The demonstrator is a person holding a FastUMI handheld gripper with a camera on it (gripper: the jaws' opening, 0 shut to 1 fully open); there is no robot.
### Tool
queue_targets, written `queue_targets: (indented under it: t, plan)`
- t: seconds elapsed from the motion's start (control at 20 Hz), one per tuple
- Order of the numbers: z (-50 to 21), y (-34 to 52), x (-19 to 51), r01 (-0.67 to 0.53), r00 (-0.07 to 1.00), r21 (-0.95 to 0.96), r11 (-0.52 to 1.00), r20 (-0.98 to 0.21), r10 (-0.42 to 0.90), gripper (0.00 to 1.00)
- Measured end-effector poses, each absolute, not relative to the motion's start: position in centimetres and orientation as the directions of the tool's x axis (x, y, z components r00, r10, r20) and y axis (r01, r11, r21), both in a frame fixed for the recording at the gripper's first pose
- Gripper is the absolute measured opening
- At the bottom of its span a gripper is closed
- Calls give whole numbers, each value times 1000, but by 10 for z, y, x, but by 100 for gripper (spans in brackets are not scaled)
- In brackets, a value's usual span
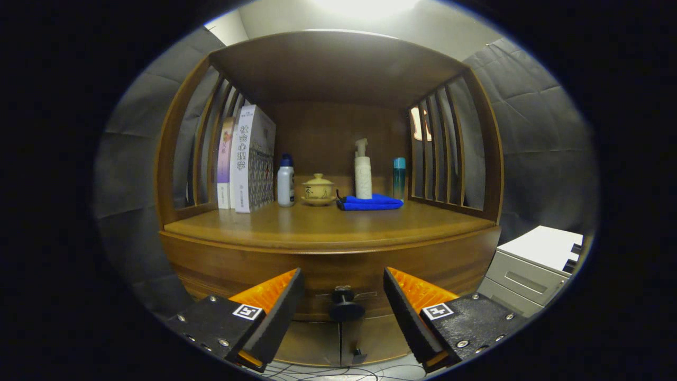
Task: Pull open the drawer, take out the items inside it, and place them on the countertop above the cabinet.
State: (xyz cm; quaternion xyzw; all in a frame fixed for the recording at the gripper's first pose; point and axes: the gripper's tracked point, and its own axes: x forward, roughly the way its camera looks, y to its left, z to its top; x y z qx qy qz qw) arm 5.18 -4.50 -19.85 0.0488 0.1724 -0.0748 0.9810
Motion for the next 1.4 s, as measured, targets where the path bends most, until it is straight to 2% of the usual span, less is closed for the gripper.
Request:
queue_targets:
  t: [0.1,0.3,0.5,0.75,1.0,1.15,1.2,1.3,1.4]
  plan:
    - [-210,-41,56,140,926,80,987,-365,-102,90]
    - [-224,-36,58,115,921,105,988,-385,-66,74]
    - [-231,-43,61,114,908,75,991,-414,-73,54]
    - [-232,-44,60,125,901,57,991,-425,-89,38]
    - [-229,-42,51,127,898,55,990,-431,-92,36]
    - [-218,-40,38,124,899,54,991,-428,-89,19]
    - [-200,-36,37,88,926,65,994,-373,-57,13]
    - [-197,-39,29,96,927,50,994,-368,-71,2]
    - [-214,-34,16,116,912,64,991,-403,-81,2]
